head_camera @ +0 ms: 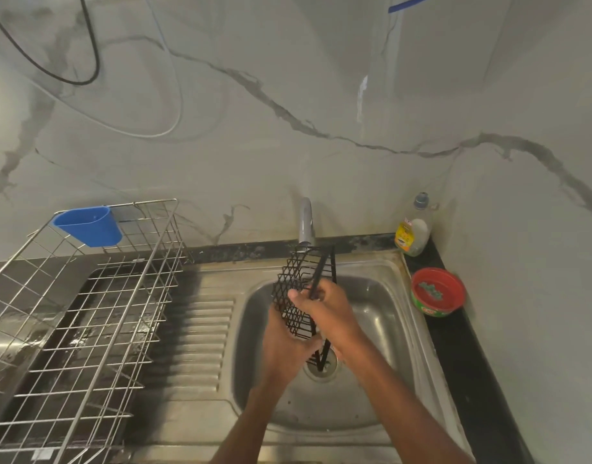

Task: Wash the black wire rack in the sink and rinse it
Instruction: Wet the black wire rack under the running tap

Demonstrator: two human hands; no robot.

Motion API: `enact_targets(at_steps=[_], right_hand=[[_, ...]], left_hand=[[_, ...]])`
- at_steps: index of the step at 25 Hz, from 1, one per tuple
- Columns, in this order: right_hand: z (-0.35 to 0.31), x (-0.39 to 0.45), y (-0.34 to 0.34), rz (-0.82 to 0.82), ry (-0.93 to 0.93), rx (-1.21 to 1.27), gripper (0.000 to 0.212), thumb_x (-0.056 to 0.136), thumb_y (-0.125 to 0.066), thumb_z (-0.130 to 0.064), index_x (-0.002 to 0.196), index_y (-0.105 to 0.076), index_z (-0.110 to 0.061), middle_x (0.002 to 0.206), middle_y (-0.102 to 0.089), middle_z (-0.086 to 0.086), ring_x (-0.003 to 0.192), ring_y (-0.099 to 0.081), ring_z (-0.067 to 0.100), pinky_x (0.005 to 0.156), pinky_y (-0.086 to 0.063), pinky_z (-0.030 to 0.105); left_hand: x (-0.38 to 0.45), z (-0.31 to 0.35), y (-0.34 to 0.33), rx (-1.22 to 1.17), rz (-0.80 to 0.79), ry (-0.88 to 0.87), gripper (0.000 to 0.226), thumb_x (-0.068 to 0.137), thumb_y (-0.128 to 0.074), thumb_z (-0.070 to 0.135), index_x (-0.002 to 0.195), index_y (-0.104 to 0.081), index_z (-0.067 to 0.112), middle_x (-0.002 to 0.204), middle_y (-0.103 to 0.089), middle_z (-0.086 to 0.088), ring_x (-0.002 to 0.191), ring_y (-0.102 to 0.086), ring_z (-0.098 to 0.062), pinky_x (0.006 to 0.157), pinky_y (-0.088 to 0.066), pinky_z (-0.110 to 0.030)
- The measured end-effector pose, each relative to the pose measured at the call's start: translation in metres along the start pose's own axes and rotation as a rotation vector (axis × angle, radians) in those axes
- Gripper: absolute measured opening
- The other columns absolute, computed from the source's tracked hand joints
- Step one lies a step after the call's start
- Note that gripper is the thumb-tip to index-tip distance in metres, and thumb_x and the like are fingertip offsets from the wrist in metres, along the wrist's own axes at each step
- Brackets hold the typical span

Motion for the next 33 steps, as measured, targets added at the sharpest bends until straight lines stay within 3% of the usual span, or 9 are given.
enact_targets(at_steps=[3,5,8,11,14,20,24,28,33], right_hand=[[-0.007,0.016,0.014,0.101,0.108,-0.145,0.039,0.097,-0.064,-0.054,0.119,-0.061,-0.021,0.111,-0.068,-0.004,0.106,-0.067,0.014,0.08,-0.052,0.022],[-0.01,0.04,0.022,0.171,0.133,-0.215,0.054,0.1,-0.056,-0.058,0.141,-0.052,-0.023,0.134,-0.061,-0.001,0.119,-0.06,0.015,0.089,-0.049,0.025],[-0.01,0.057,0.012,-0.053,0.035,-0.142,0.06,0.102,-0.041,-0.067,0.149,-0.049,-0.032,0.154,-0.051,-0.001,0.135,-0.051,0.019,0.106,-0.044,0.039],[-0.007,0.06,0.014,-0.096,-0.029,-0.064,0.063,0.097,-0.043,-0.074,0.135,-0.063,-0.028,0.141,-0.063,-0.001,0.13,-0.056,0.02,0.112,-0.044,0.054],[-0.001,0.057,0.032,0.003,-0.095,0.013,0.057,0.09,-0.058,-0.072,0.111,-0.071,-0.022,0.118,-0.07,0.002,0.115,-0.065,0.024,0.103,-0.052,0.051],[0.013,0.043,0.067,0.185,-0.129,0.1,0.06,0.086,-0.07,-0.066,0.106,-0.071,-0.009,0.107,-0.072,0.008,0.104,-0.069,0.026,0.096,-0.059,0.047],[0.01,0.037,0.079,0.256,-0.122,0.16,0.067,0.089,-0.074,-0.056,0.113,-0.066,0.006,0.094,-0.066,0.003,0.093,-0.064,0.021,0.095,-0.059,0.048],[0.01,0.038,0.075,0.256,-0.141,0.175,0.043,0.087,-0.076,-0.054,0.093,-0.069,-0.012,0.105,-0.069,0.006,0.099,-0.066,0.022,0.091,-0.06,0.043],[0.011,0.045,0.044,0.159,-0.134,0.208,0.056,0.085,-0.077,-0.054,0.112,-0.069,-0.006,0.11,-0.069,0.007,0.097,-0.063,0.018,0.092,-0.059,0.039]], left_hand=[[-0.001,-0.017,0.024,0.05,0.016,0.038,0.091,0.065,-0.097,0.031,0.139,-0.045,0.04,0.128,-0.062,0.027,0.12,-0.058,0.009,0.105,-0.05,-0.029],[0.001,-0.03,0.038,0.03,0.014,0.068,0.096,0.065,-0.099,0.027,0.142,-0.043,0.043,0.127,-0.061,0.034,0.121,-0.056,0.013,0.104,-0.047,-0.024],[0.006,-0.033,0.05,-0.026,-0.025,0.066,0.1,0.065,-0.096,0.013,0.146,-0.045,0.041,0.135,-0.06,0.031,0.129,-0.056,0.006,0.108,-0.046,-0.029],[0.014,-0.022,0.049,-0.075,-0.071,0.043,0.098,0.062,-0.086,0.004,0.147,-0.048,0.035,0.131,-0.065,0.019,0.128,-0.061,-0.01,0.102,-0.053,-0.032],[0.021,-0.013,0.044,-0.092,-0.13,0.041,0.093,0.063,-0.074,0.0,0.147,-0.047,0.028,0.128,-0.065,0.011,0.119,-0.064,-0.004,0.091,-0.058,-0.023],[0.049,0.011,0.018,-0.011,-0.3,0.158,0.068,0.088,-0.056,-0.025,0.146,-0.047,0.01,0.108,-0.064,-0.002,0.094,-0.061,-0.012,0.07,-0.053,-0.01],[0.076,0.024,0.011,0.002,-0.152,0.1,0.042,0.097,-0.062,-0.007,0.131,-0.062,0.019,0.112,-0.074,0.004,0.109,-0.069,-0.016,0.095,-0.058,-0.026],[0.087,0.024,0.017,0.075,-0.068,0.104,0.03,0.098,-0.063,0.002,0.112,-0.073,0.026,0.104,-0.079,0.008,0.103,-0.074,-0.013,0.096,-0.06,-0.04],[0.054,0.01,0.044,0.027,0.106,0.135,0.042,0.095,-0.065,-0.003,0.13,-0.069,0.021,0.117,-0.076,0.007,0.112,-0.07,-0.01,0.098,-0.059,-0.032]])
Point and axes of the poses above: each hand's wrist, its own x-axis towards the middle knuckle, its own y-axis out of the back of the hand, z = x × y, the point moved 4 cm from there along x, towards the middle knuckle
